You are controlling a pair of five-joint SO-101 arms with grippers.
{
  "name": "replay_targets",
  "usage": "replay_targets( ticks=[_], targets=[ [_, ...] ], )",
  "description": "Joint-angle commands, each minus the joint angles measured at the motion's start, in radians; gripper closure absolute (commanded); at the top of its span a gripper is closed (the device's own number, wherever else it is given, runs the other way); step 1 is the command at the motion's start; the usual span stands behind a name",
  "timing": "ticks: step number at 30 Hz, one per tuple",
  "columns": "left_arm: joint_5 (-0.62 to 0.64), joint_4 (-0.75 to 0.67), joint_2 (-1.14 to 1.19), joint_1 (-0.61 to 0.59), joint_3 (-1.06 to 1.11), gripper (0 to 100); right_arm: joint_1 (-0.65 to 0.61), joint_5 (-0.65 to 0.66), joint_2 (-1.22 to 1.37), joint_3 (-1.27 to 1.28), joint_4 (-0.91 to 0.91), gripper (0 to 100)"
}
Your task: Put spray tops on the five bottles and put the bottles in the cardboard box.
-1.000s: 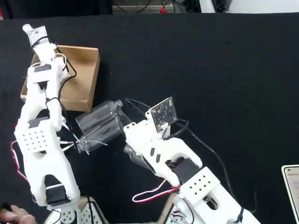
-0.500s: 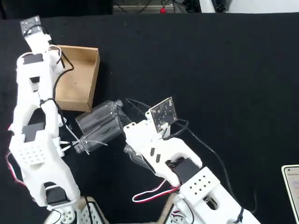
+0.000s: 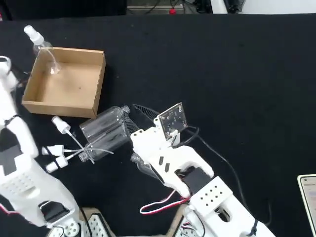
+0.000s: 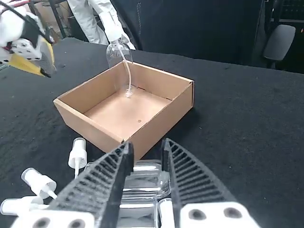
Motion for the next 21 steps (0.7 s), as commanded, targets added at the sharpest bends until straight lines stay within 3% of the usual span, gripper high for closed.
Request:
replay_targets(
  ticks=[1, 5, 12, 21],
  targets=[
    [-0.026, -0.192, 0.055, -0.035, -0.047, 95, -0.006, -0.005, 0.005, -0.008, -0.028, 89.7],
    [-0.026, -0.284, 0.157, -0.018, -0.050, 95, -0.006, -0.005, 0.005, -0.008, -0.028, 89.7],
    [-0.025, -0.290, 0.232, -0.005, -0.047, 95, -0.006, -0.005, 0.005, -0.010, -0.028, 89.7],
    [-0.026, -0.120, 0.232, 0.024, -0.044, 95, -0.006, -0.005, 0.005, -0.012, -0.028, 89.7]
  ],
)
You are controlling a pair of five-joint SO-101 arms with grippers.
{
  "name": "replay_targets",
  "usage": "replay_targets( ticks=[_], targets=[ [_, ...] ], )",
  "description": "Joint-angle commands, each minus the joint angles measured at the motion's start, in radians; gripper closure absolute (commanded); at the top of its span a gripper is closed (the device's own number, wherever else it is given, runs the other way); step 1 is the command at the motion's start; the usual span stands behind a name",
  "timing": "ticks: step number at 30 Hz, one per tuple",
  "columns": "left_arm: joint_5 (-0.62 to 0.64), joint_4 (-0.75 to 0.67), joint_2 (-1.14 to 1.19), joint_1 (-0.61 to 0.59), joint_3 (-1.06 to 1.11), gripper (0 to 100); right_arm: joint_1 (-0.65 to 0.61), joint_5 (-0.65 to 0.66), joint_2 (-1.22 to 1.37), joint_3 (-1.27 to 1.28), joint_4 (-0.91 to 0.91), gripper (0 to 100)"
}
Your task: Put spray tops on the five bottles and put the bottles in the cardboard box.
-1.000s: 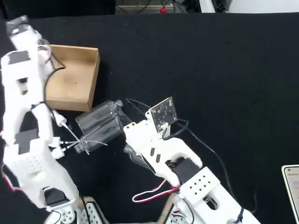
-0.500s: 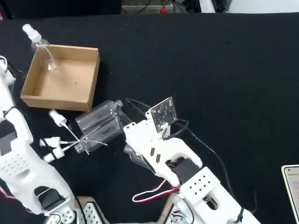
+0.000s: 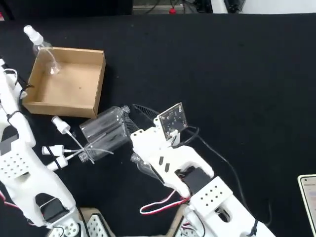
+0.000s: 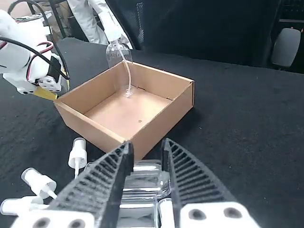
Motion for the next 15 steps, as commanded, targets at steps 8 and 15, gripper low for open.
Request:
replay_targets(
  ticks=[8, 15],
  targets=[
    [-0.008, 0.100, -0.017, 0.068, -0.044, 95, -0.006, -0.005, 0.005, -0.012, -0.028, 89.7],
    [-0.008, 0.137, -0.017, 0.045, -0.042, 95, -0.006, -0.005, 0.005, -0.012, -0.028, 89.7]
  ],
)
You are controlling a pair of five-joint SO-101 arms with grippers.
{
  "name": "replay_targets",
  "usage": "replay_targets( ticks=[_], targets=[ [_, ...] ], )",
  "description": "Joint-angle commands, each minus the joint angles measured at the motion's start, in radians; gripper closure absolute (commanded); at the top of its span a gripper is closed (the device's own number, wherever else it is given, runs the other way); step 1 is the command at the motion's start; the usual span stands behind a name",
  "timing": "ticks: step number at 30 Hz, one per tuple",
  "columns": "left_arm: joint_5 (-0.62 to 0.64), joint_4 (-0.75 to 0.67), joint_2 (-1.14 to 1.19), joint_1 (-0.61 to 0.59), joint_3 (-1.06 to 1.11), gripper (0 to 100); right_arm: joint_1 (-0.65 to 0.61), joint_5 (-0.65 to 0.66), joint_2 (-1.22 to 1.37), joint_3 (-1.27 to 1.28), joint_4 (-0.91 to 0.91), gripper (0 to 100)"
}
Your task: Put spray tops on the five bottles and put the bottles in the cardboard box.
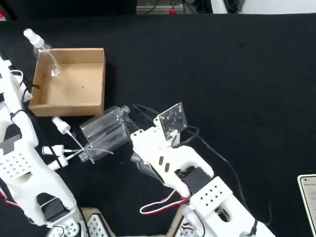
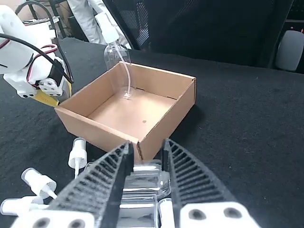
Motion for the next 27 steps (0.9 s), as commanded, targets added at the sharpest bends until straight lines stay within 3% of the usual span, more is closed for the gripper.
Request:
replay_targets(
  ticks=[1, 9, 15, 22, 27],
  targets=[
    [-0.009, 0.025, -0.015, 0.004, -0.038, 95, -0.006, -0.005, 0.005, -0.012, -0.028, 89.7],
    [-0.008, 0.044, -0.026, -0.005, -0.048, 95, -0.006, -0.005, 0.005, -0.010, -0.028, 89.7],
    [-0.008, 0.130, -0.193, -0.015, -0.058, 95, -0.006, -0.005, 0.005, -0.010, -0.028, 89.7],
    [-0.015, 0.423, -0.354, -0.031, -0.054, 94, -0.006, -0.005, 0.007, -0.007, -0.028, 89.7],
    [-0.017, 0.552, -0.422, -0.025, -0.054, 94, -0.005, -0.005, 0.007, -0.005, -0.028, 89.7]
  ],
)
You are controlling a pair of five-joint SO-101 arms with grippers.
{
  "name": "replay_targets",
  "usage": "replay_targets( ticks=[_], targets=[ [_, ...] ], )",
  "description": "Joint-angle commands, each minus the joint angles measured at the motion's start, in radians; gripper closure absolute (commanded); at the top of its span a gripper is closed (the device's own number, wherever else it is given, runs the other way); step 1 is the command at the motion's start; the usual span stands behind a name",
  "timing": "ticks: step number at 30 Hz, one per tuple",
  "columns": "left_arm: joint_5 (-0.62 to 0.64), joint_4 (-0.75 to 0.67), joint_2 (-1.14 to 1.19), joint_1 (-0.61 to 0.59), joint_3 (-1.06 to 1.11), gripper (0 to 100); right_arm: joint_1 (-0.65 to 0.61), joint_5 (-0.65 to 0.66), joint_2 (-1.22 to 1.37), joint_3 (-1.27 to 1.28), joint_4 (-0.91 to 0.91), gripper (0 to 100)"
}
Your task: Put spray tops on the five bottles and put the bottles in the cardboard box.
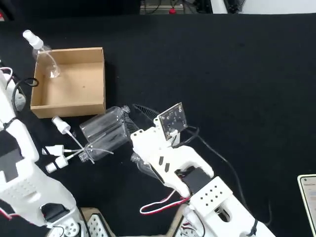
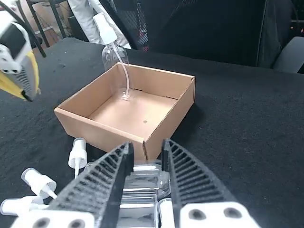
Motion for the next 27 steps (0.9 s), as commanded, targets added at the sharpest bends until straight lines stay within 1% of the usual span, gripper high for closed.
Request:
replay_targets(
  ticks=[1, 3, 6, 9, 12, 16, 19, 21, 23, 25, 27],
  targets=[
    [-0.015, 0.107, -0.115, -0.004, -0.048, 94, -0.005, -0.005, 0.007, -0.005, -0.028, 89.7],
    [-0.046, 0.153, -0.146, -0.004, -0.048, 92, -0.005, -0.005, 0.007, -0.004, -0.028, 89.7],
    [-0.061, 0.226, -0.199, -0.004, -0.047, 84, 0.000, -0.005, 0.007, -0.004, -0.028, 89.7],
    [-0.138, 0.236, -0.250, -0.004, 0.005, 80, 0.000, -0.005, 0.007, -0.004, -0.028, 89.7],
    [-0.215, 0.236, -0.327, -0.004, 0.124, 79, 0.000, -0.005, 0.007, -0.004, -0.026, 89.7],
    [-0.272, 0.222, -0.489, -0.024, 0.315, 79, -0.006, -0.009, 0.007, -0.002, -0.021, 89.7],
    [-0.276, 0.115, -0.624, -0.079, 0.479, 79, -0.049, -0.006, 0.001, -0.019, -0.021, 90.0],
    [-0.276, 0.026, -0.694, -0.111, 0.596, 79, -0.101, 0.005, 0.007, -0.045, 0.011, 89.7],
    [-0.269, -0.068, -0.733, -0.122, 0.714, 79, -0.175, 0.110, 0.008, -0.081, 0.112, 89.7],
    [-0.210, -0.140, -0.744, -0.120, 0.808, 79, -0.255, 0.216, 0.008, -0.120, 0.198, 89.7],
    [-0.158, -0.203, -0.744, -0.104, 0.871, 79, -0.288, 0.239, 0.008, -0.151, 0.245, 89.7]
  ],
)
